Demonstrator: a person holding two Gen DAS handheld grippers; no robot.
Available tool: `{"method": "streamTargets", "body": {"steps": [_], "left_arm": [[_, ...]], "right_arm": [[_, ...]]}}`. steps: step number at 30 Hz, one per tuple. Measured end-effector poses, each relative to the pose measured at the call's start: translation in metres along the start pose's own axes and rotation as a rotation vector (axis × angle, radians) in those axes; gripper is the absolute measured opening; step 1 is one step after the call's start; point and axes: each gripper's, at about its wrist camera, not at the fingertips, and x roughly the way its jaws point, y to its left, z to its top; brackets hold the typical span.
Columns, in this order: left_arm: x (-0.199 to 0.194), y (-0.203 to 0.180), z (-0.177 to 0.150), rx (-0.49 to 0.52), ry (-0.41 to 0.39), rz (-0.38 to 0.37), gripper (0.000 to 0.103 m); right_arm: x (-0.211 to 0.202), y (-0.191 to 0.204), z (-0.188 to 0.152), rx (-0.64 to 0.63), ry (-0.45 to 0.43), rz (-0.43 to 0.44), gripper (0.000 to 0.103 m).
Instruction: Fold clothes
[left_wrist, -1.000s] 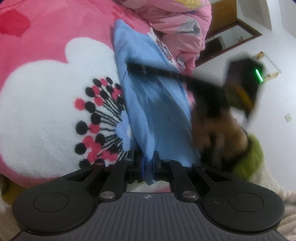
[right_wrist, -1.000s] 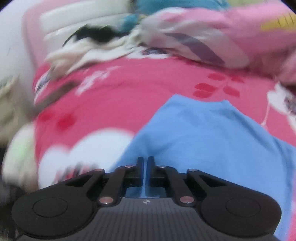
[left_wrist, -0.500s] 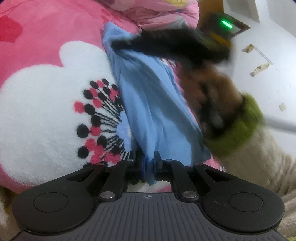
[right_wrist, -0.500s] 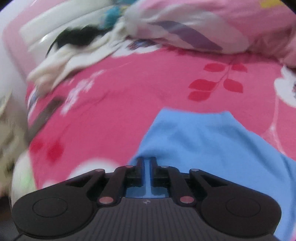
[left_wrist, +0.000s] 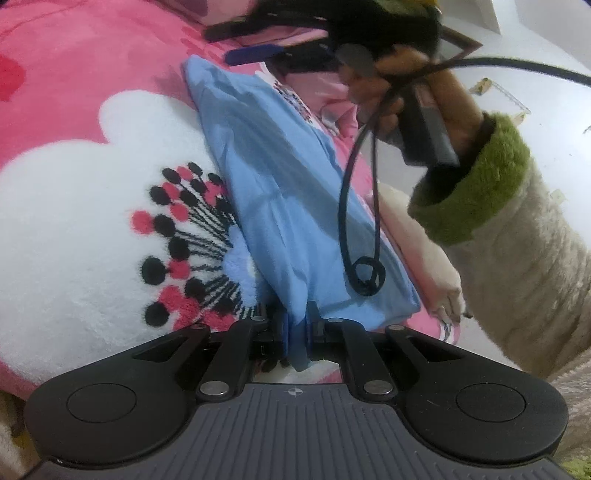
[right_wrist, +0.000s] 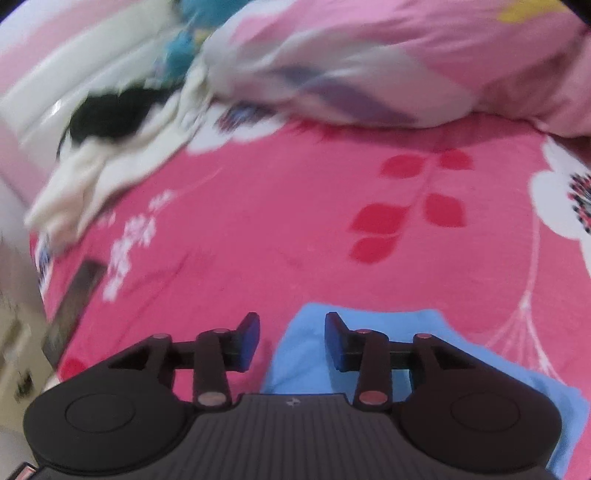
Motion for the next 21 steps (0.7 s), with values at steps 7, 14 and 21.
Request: {"method": "streamTargets", "body": {"steps": [7,14,21], "left_arm": [[-0.010,-0.006,-0.012,0.052,-0.020,0.009,0.006],[-0.018,-0.004,-0.020,0.067,-0.012,-0.029,0.006],[-0.024,0.002,-0.028,0.037,-0.005,-0.041,0.006]], "right_arm": [[0.022,0.002,0.004,-0.023,0.003,-0.156,0.007],[0.011,0.005,0.002,-0.009,-0.084,-0.208,0.006],[0.062,0.020,0.019,-0.032,-0.122,-0.161,0.003]]}}
